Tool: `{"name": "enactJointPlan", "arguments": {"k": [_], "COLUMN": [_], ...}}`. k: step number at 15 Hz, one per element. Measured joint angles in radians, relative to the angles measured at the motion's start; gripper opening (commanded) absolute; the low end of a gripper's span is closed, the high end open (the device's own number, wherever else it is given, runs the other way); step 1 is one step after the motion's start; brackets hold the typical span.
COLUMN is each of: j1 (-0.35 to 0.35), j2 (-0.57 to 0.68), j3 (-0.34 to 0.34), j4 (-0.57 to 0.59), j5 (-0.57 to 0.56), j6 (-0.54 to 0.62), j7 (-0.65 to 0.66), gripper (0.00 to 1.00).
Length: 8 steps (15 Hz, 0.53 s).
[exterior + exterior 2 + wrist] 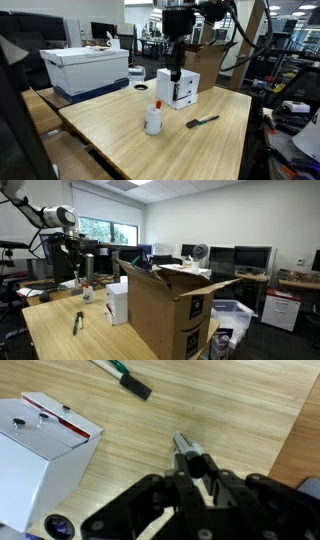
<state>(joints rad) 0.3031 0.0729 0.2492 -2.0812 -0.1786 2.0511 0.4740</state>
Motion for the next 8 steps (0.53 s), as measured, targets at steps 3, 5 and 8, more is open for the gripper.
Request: {"name": "enactJointPlan", "arguments": {"k": [3,5,8], "j1": [0.008,0.012,0.018], "j2": [0.020,0.036,0.071], "j3": [0.010,0.010,0.011], "j4": [0.048,0.073,0.113], "j5": [-0.017,-0.029,-0.043], "j6": [-0.019,-0.023,-0.023], "j7": [0.000,0.000,-0.003], "gripper": [0.09,0.09,0.09]}}
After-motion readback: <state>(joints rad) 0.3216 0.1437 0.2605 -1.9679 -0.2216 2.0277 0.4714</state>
